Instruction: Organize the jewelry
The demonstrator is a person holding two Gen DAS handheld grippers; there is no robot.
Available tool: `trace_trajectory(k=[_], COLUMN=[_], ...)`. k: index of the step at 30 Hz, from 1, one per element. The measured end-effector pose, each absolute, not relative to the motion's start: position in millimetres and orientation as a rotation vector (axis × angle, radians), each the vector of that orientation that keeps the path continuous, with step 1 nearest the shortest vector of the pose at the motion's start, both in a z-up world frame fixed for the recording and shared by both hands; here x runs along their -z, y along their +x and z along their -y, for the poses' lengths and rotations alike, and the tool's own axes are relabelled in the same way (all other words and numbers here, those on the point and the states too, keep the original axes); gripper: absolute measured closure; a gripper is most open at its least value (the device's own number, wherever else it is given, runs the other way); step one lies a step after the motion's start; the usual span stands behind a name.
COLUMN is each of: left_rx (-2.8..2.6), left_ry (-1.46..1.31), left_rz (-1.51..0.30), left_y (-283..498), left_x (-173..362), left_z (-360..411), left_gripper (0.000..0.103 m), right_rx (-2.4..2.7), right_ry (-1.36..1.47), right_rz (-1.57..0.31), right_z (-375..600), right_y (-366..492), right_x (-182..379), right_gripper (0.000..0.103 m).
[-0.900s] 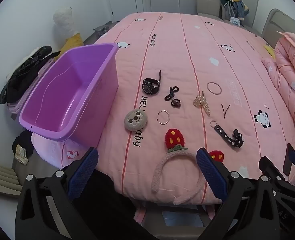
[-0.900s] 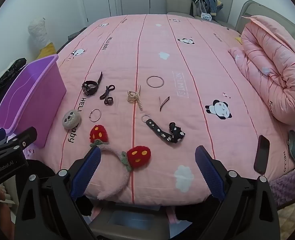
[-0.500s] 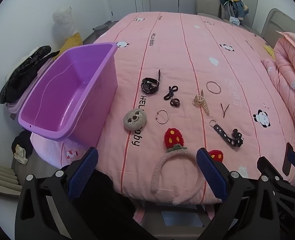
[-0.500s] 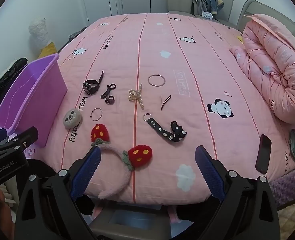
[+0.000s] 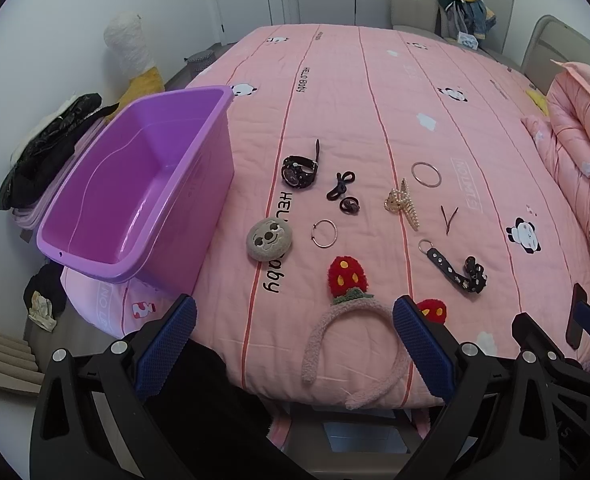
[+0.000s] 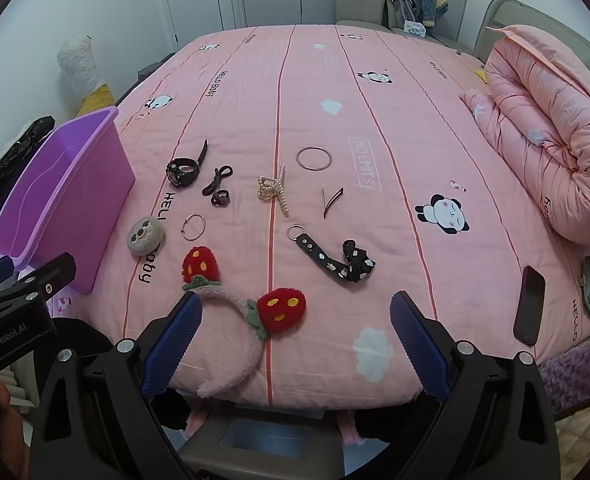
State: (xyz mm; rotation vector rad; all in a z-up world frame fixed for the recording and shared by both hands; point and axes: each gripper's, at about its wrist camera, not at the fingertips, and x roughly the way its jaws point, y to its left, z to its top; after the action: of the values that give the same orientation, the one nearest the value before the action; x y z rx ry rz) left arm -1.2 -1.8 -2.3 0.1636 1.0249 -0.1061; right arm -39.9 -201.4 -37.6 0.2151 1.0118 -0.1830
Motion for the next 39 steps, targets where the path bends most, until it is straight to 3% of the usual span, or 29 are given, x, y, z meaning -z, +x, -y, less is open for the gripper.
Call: trace_trajectory(k=[39], left_rx=[0.104], left_ry=[0.167], left_rz=[-1.025], left_y=[-1.0], left_x=[4.2], left_z=[1.1], left_gripper=[0.006], right_rx=[0.177], right_ry=[0.232], right_rz=[-1.015], right_z=[205.4], right_y=[-40.8], right_x=[42.5], right_gripper=[0.012])
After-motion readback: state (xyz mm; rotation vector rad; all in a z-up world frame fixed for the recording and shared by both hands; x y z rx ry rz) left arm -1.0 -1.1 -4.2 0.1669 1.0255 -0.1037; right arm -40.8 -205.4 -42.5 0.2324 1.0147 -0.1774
